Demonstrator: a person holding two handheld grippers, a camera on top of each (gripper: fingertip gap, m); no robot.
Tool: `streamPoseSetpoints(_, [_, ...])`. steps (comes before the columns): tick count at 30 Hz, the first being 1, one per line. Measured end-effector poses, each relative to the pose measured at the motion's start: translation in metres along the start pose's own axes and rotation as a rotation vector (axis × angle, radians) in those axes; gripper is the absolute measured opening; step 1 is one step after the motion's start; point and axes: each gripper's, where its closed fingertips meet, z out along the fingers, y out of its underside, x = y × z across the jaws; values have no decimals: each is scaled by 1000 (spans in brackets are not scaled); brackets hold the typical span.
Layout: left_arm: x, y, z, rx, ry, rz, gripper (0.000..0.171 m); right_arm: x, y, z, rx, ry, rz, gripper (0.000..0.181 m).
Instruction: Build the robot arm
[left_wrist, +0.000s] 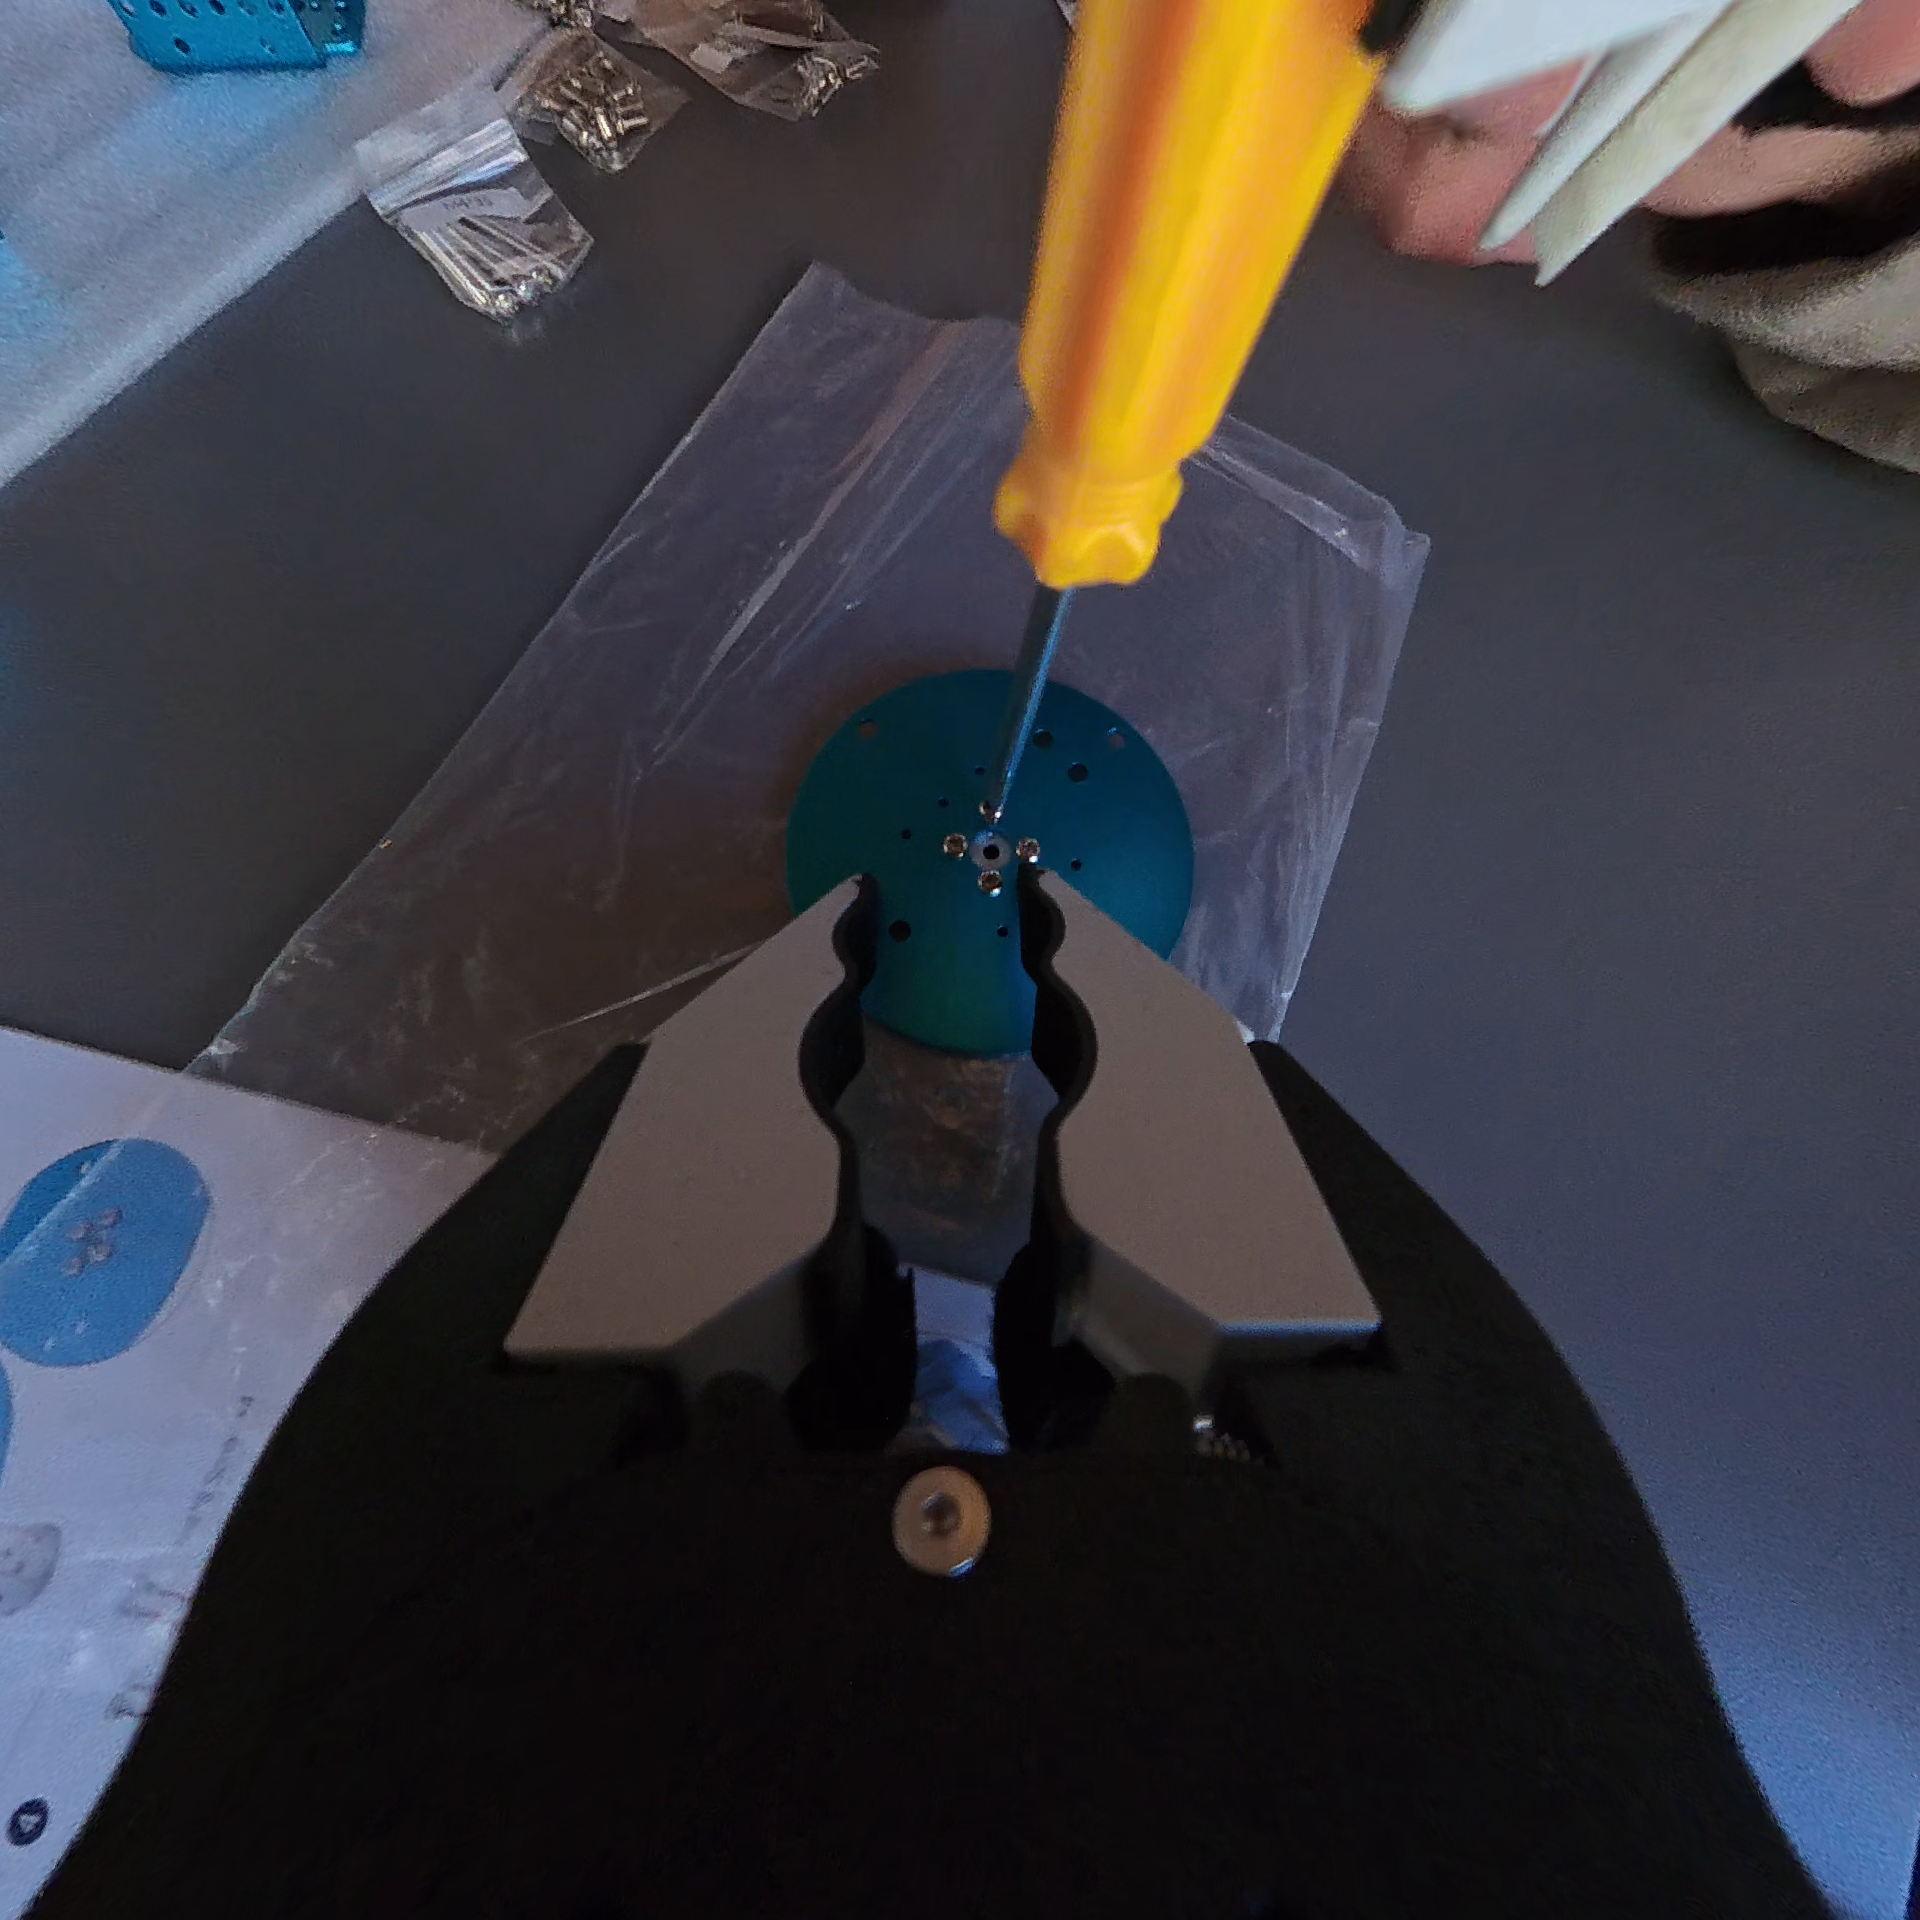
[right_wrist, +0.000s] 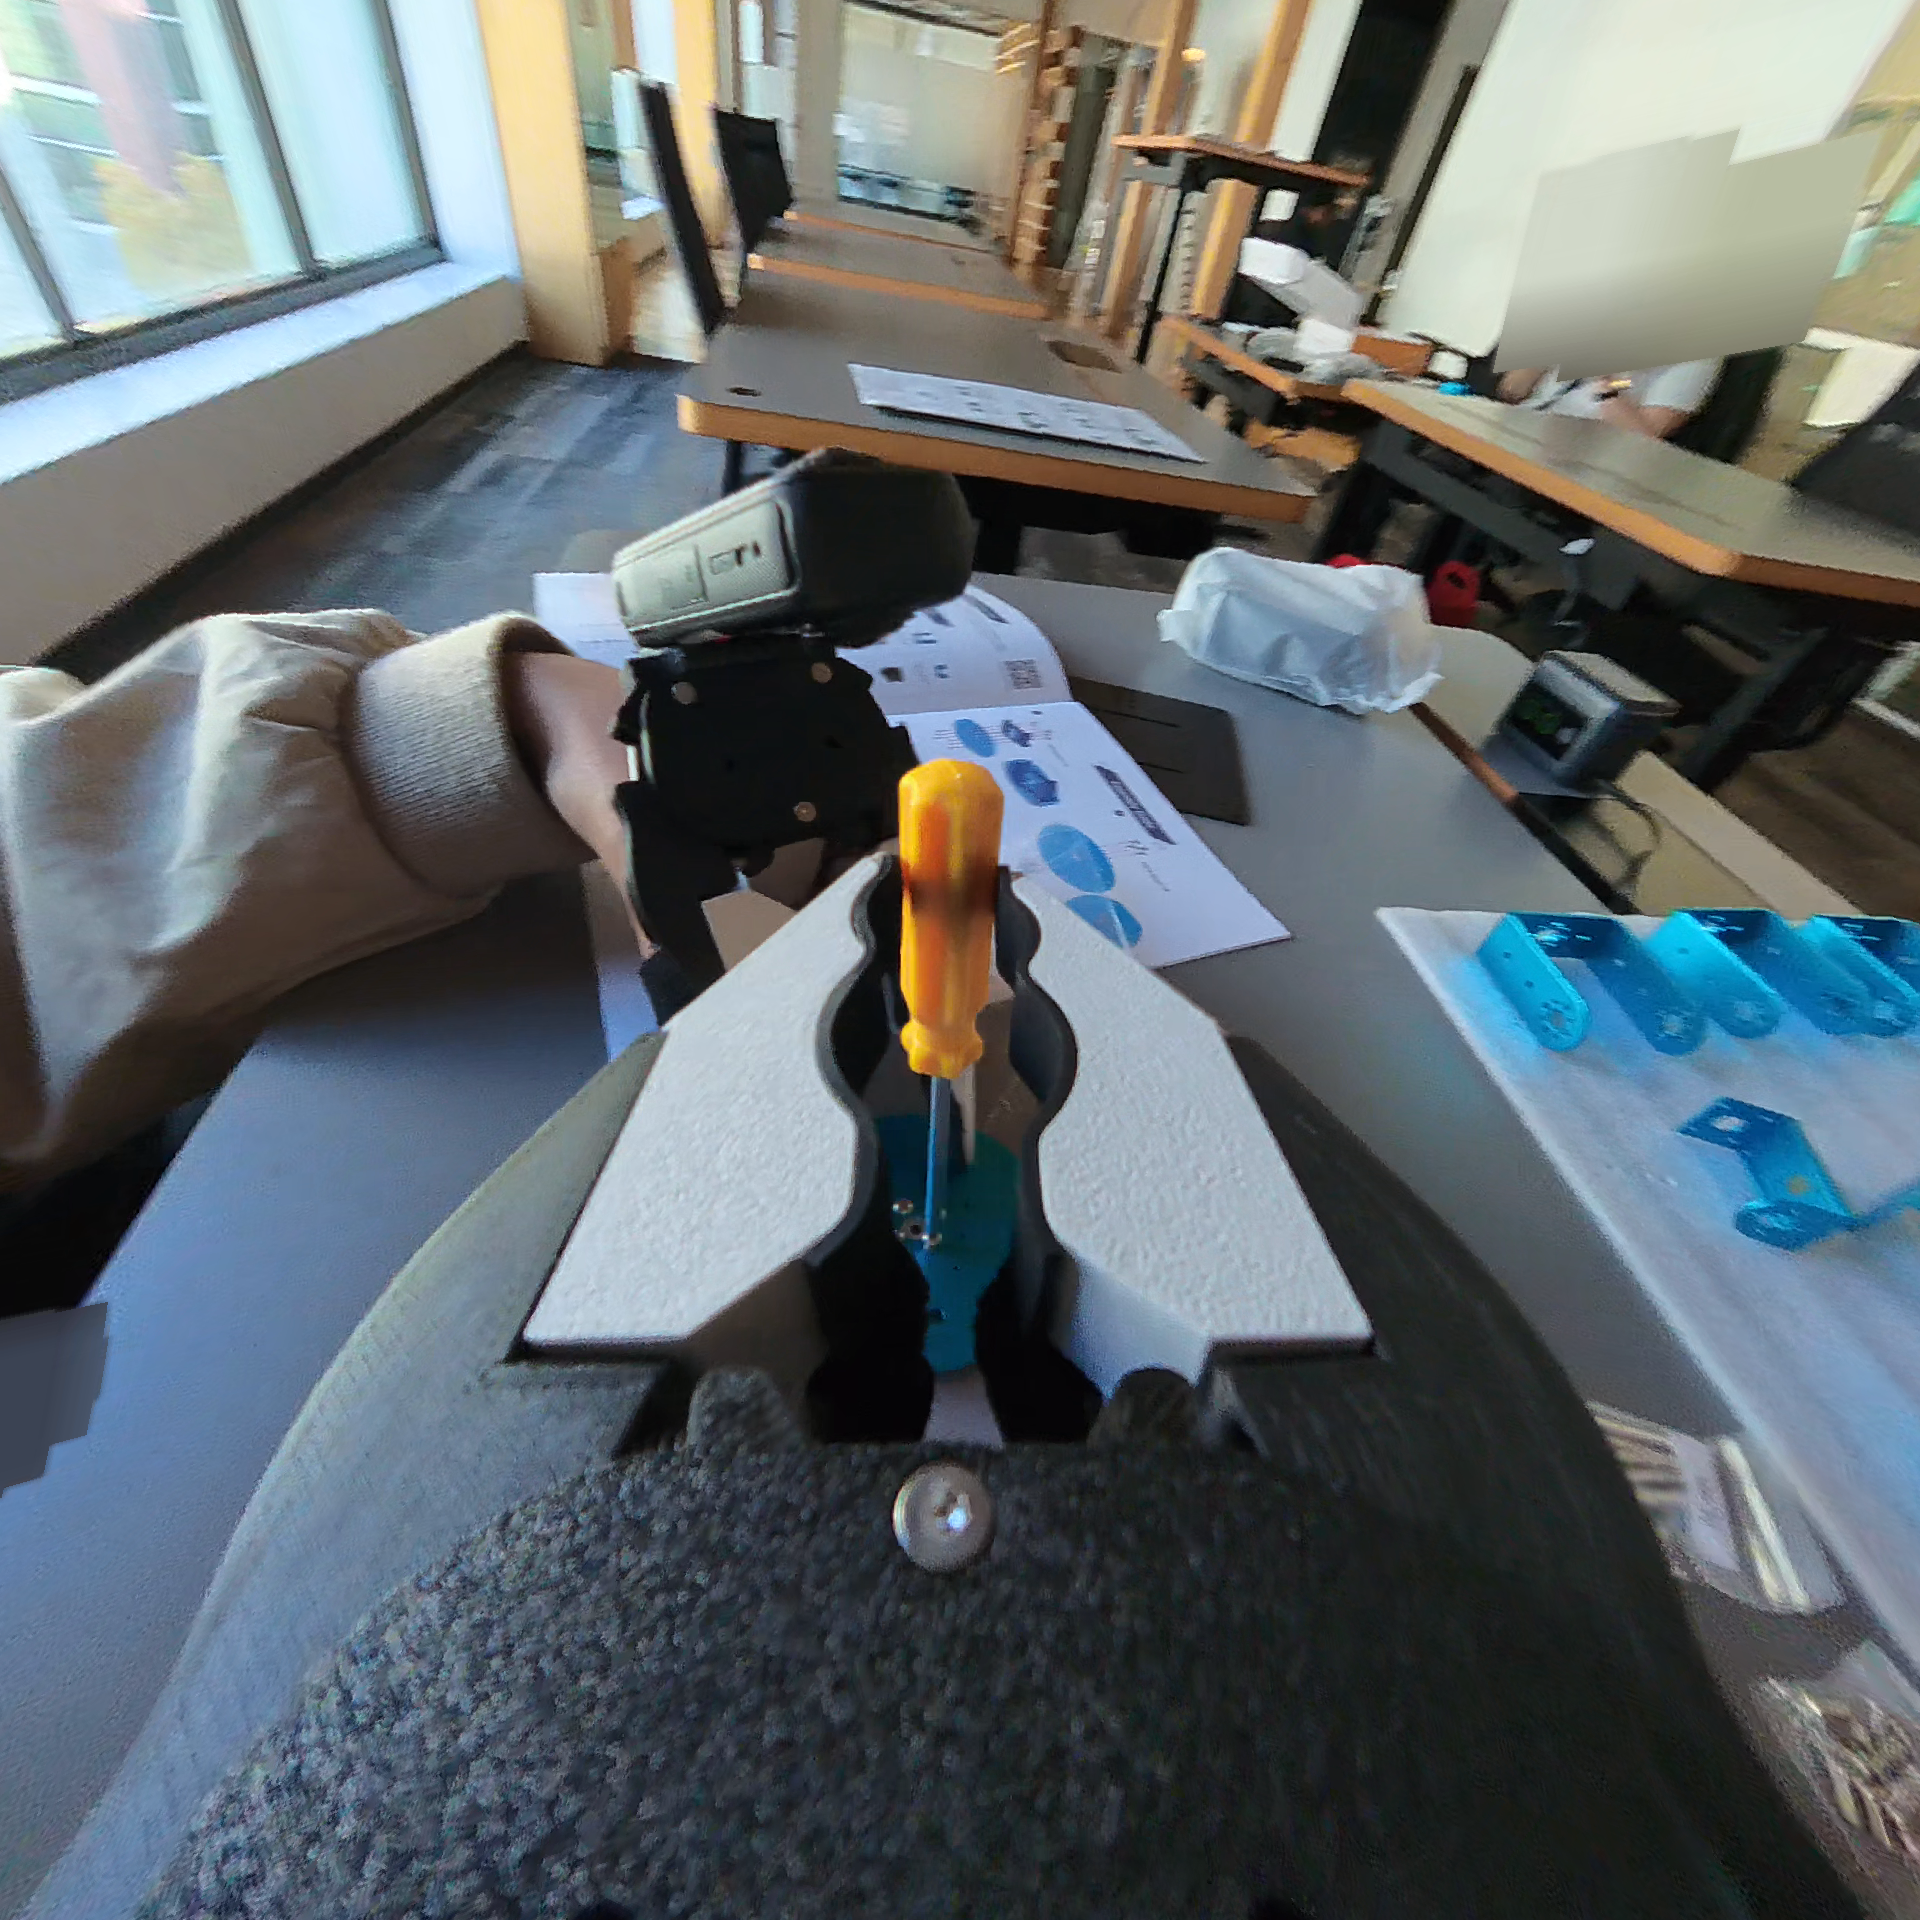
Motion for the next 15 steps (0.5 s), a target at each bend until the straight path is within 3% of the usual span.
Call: streamPoseSetpoints(15, [0,-1,0,1,-4,-4,27,20,2,-4,1,723,131,16])
